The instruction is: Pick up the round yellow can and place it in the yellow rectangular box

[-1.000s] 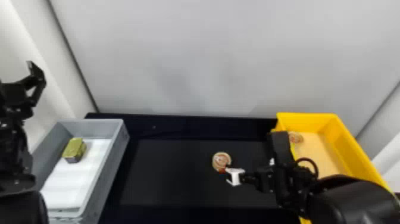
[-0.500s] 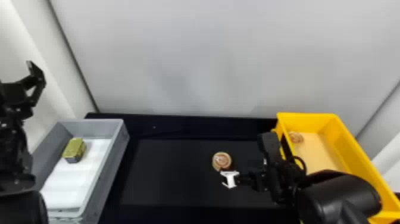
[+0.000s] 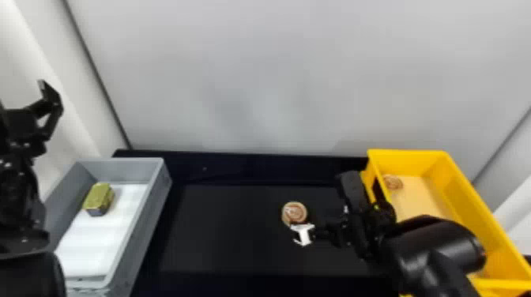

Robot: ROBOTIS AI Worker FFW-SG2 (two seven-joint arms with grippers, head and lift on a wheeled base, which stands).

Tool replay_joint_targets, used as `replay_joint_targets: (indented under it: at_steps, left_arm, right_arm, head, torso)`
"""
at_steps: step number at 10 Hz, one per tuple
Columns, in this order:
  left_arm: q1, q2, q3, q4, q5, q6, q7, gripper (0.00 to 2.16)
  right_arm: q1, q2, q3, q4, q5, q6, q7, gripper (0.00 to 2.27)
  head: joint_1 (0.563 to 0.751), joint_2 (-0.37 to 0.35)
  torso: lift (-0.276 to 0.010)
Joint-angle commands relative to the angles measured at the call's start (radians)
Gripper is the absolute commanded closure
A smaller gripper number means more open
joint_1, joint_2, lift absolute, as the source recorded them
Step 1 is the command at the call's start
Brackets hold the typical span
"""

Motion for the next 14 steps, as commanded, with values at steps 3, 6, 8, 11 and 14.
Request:
replay_joint_targets:
  at_steps: [3, 6, 8, 11, 14]
  left_arm:
    - [-0.005, -0.003, -0.006, 0.004, -0.002, 0.000, 0.000, 0.10]
    - [-0.009, -0.003, -0.012, 0.009, -0.003, 0.002, 0.000, 0.10]
    - [-0.011, -0.003, -0.015, 0.012, -0.003, 0.002, 0.000, 0.10]
    - [-0.015, -0.003, -0.022, 0.018, -0.005, 0.002, 0.000, 0.10]
    - [-0.018, -0.003, -0.027, 0.022, -0.006, 0.002, 0.000, 0.10]
  right_arm:
    - [-0.079, 0.043, 0.003, 0.175, 0.095, -0.054, 0.074, 0.08]
    - [-0.147, 0.065, 0.014, 0.314, 0.101, -0.098, 0.097, 0.09]
    - [-0.193, 0.082, 0.017, 0.379, 0.122, -0.128, 0.112, 0.09]
    - [-0.237, 0.102, 0.017, 0.434, 0.153, -0.145, 0.138, 0.09]
    - [-0.273, 0.125, 0.017, 0.521, 0.153, -0.171, 0.143, 0.10]
  head:
    - [0.694, 0.014]
    - [0.694, 0.014]
    - [0.694, 0.014]
    - [0.694, 0.014]
    - [0.694, 0.014]
  torso:
    - [-0.060]
    - [-0.060]
    - [-0.060]
    - [-0.060]
    - [-0.060]
